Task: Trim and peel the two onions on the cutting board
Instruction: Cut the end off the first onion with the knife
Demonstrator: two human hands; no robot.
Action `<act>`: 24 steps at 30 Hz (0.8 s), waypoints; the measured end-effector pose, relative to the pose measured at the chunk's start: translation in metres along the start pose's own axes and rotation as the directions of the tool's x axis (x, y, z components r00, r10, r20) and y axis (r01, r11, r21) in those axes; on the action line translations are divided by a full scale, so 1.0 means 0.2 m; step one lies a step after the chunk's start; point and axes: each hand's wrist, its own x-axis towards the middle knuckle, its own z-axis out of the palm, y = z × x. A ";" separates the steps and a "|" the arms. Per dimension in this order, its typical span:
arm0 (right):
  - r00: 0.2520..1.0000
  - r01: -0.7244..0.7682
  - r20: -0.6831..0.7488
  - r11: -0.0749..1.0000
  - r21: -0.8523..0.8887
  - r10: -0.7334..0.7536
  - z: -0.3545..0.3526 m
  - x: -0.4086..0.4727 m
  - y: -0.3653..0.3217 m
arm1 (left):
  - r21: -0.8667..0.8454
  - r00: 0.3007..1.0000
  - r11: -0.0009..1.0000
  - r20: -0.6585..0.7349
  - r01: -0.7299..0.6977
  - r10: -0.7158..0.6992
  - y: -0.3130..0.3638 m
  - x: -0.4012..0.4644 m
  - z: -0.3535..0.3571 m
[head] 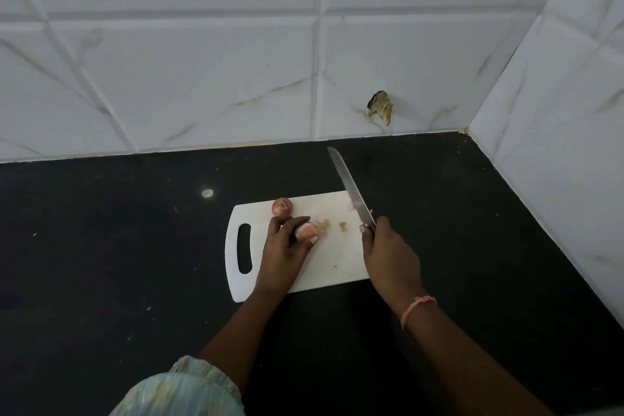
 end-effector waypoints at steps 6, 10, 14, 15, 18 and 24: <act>0.997 -0.011 0.078 1.000 -0.027 0.013 0.01 -0.04 -0.04 | 0.012 0.998 0.999 0.051 -0.040 0.040 0.00 0.00 0.01; 0.998 -0.006 0.055 0.999 -0.052 0.008 0.01 -0.04 -0.04 | 0.028 0.999 0.999 0.038 -0.038 0.037 0.01 0.00 0.01; 0.999 -0.015 0.044 1.000 -0.024 0.016 0.01 -0.04 -0.01 | 0.054 0.998 0.997 0.051 -0.046 0.044 0.01 0.00 0.01; 0.999 -0.009 0.050 0.999 -0.033 0.011 0.01 -0.04 -0.02 | 0.058 0.998 0.997 0.049 -0.051 0.048 0.01 0.00 0.01; 0.998 -0.013 0.061 0.999 -0.031 0.015 0.01 -0.06 -0.01 | 0.079 0.996 0.995 0.063 -0.066 0.061 0.02 0.00 0.01; 0.989 0.031 0.140 0.994 0.102 -0.045 0.03 -0.11 -0.07 | 0.135 0.998 0.990 0.049 -0.036 0.030 0.00 0.01 0.02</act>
